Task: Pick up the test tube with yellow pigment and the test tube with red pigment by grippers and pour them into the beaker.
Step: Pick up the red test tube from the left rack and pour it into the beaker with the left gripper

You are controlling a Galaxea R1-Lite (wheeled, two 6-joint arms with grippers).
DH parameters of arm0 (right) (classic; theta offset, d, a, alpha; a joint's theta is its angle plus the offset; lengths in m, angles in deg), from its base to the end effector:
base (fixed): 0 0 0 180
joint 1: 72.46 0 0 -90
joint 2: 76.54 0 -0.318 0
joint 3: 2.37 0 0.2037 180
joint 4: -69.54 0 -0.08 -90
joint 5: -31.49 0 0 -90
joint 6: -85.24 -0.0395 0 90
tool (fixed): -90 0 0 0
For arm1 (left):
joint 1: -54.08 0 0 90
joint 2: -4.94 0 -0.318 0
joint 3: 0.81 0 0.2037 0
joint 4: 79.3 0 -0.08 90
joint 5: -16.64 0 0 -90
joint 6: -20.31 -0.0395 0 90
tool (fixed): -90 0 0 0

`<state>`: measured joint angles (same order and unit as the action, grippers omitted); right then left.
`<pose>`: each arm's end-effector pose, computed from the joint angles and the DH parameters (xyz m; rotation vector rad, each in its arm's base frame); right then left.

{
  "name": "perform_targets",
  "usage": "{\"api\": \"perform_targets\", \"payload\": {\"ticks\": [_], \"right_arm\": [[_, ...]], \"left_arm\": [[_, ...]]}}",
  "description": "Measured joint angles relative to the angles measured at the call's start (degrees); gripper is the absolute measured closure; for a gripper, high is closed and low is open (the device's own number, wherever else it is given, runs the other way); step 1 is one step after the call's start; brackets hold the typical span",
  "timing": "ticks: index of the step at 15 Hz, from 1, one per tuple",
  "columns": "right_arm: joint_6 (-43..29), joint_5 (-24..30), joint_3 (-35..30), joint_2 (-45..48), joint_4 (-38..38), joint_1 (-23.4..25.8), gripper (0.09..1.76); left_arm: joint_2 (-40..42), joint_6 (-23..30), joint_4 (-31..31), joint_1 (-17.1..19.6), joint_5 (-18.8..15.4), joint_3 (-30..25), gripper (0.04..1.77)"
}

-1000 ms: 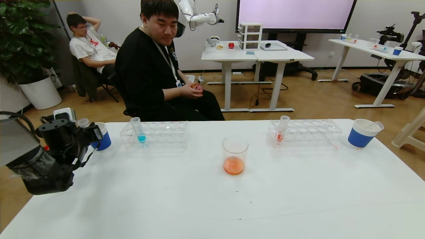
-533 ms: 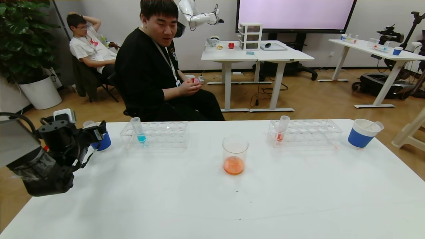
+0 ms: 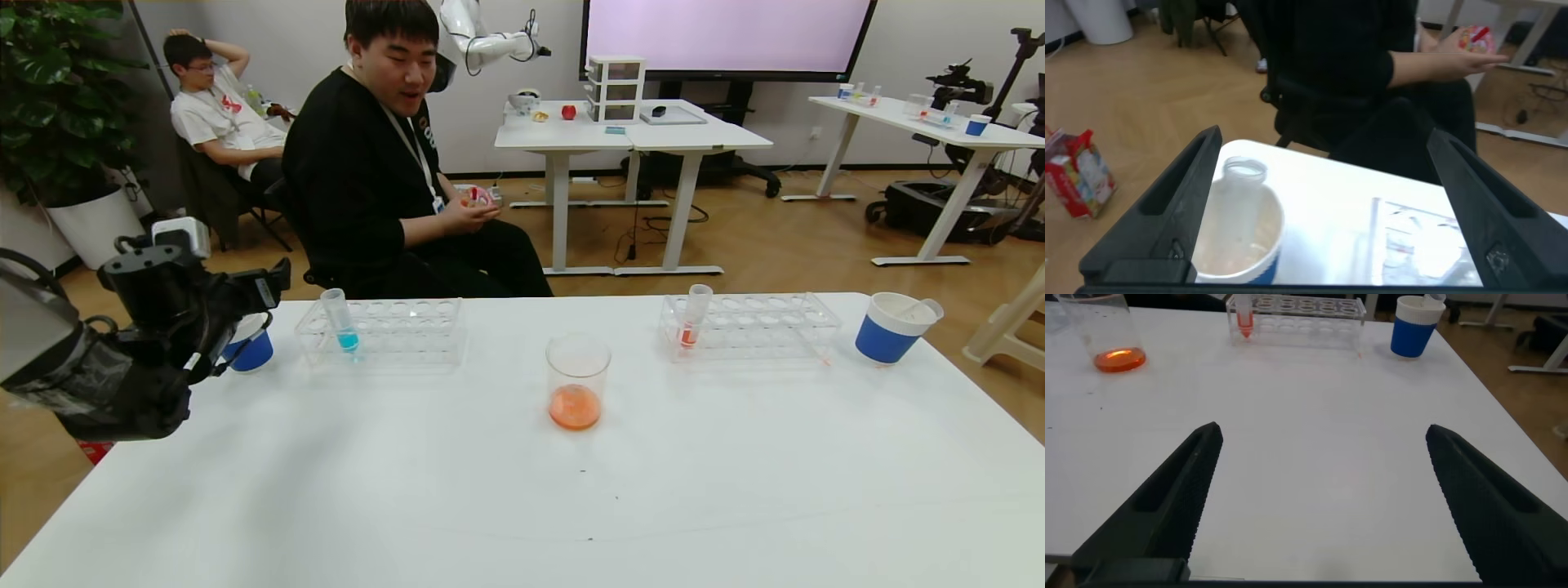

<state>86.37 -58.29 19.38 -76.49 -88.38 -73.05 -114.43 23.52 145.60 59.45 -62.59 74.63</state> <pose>-0.0094 0.0001 0.0748 -0.0197 0.0047 0.0142 0.4189 0.0468 0.1378 -0.0565 -0.0249 0.2811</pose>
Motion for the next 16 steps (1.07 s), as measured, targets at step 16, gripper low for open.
{"api": "perform_targets", "payload": {"ticks": [16], "right_arm": [[0.00, 0.02, 0.00, 0.00, 0.00, 0.00, 0.11]], "left_arm": [[31.04, -0.41, -21.69, -11.35, -1.82, -2.56, 0.06]]}}
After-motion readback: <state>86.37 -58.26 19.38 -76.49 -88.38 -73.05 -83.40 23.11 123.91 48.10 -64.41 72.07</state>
